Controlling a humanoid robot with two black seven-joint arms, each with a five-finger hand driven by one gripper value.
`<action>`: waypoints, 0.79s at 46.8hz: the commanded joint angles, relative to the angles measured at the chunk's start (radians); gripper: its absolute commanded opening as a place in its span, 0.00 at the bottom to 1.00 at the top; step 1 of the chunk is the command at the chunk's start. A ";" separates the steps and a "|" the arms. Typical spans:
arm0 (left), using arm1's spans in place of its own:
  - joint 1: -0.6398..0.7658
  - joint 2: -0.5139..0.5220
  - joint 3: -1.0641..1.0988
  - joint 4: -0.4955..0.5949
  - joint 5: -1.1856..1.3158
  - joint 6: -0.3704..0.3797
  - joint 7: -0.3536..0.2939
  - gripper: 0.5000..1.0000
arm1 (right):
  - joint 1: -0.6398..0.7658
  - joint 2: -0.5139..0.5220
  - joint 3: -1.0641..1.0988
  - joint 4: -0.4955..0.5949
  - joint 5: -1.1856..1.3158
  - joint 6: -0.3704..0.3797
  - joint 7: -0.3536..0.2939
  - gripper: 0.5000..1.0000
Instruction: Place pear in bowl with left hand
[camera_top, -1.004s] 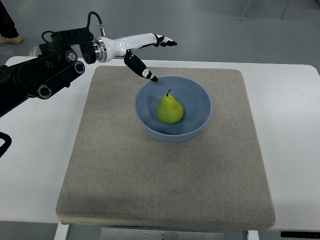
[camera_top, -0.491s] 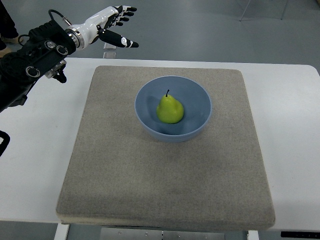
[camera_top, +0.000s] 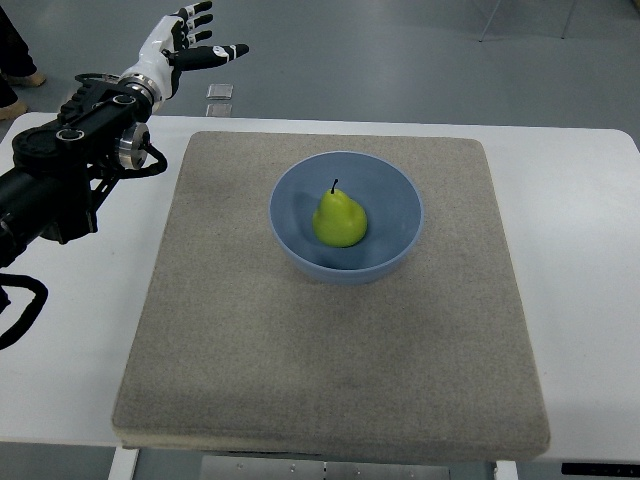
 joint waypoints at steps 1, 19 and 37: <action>0.008 -0.006 0.002 0.031 -0.052 0.004 0.005 0.83 | 0.000 0.000 0.000 -0.001 -0.001 0.000 0.000 0.85; 0.049 -0.019 -0.055 0.097 -0.270 -0.074 0.024 0.81 | 0.000 0.000 0.000 -0.001 0.000 0.000 0.000 0.85; 0.083 -0.018 -0.080 0.161 -0.382 -0.306 0.005 0.83 | 0.000 0.000 0.000 -0.001 0.000 0.000 0.000 0.85</action>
